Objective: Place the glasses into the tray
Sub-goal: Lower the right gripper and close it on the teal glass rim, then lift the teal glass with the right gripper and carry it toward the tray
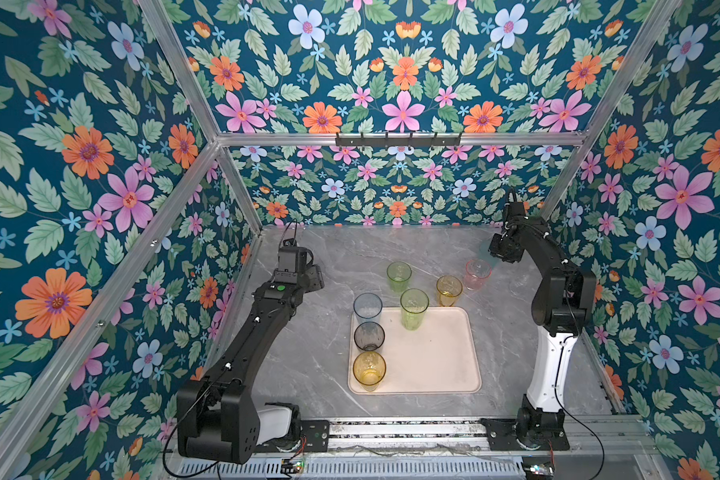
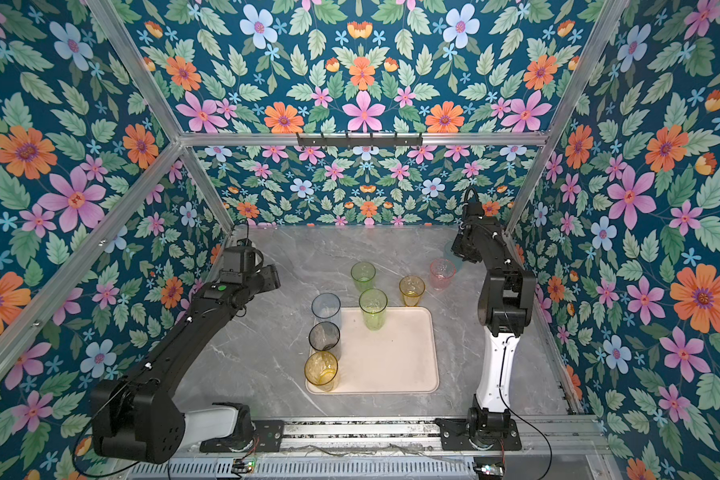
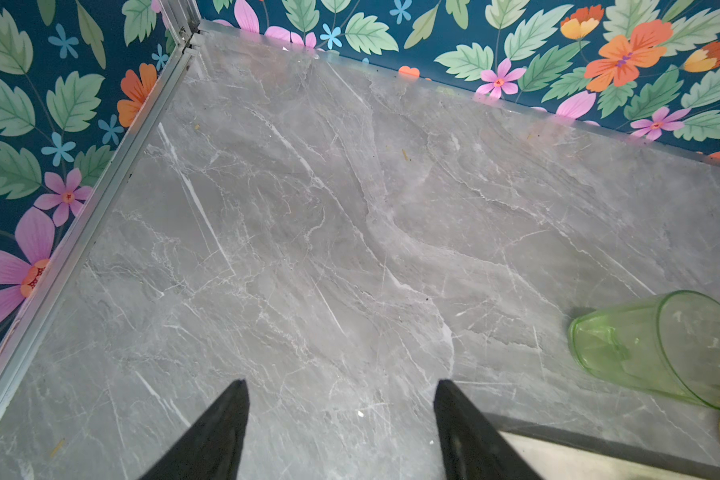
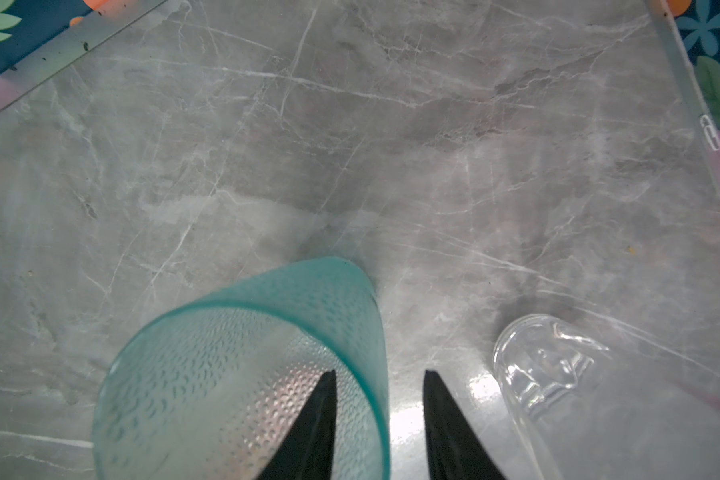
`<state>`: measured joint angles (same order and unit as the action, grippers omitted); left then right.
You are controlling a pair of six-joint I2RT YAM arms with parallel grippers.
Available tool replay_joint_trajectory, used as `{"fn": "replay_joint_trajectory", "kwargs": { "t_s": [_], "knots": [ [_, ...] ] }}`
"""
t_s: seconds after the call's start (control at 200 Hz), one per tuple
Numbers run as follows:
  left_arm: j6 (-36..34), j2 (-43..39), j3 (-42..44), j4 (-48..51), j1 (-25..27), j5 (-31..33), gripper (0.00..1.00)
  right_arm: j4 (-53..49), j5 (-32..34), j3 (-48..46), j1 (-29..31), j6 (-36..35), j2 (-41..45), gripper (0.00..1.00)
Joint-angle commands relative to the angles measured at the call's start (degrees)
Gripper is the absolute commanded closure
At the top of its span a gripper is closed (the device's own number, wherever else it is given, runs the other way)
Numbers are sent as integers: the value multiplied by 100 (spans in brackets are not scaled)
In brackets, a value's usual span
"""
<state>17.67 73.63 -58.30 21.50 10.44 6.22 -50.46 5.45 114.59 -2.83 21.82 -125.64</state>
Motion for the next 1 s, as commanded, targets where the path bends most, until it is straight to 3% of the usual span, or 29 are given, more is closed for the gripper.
{"fn": "replay_joint_trajectory", "kwargs": {
  "t_s": [0.0, 0.995],
  "knots": [
    [-55, -15, -6, -38, -7, 37, 27, -197, 36, 39, 2, -81, -13, 67],
    [-108, -57, -7, -67, -7, 1, 27, -260, 252, -66, 2, -528, 332, 95]
  ]
}}
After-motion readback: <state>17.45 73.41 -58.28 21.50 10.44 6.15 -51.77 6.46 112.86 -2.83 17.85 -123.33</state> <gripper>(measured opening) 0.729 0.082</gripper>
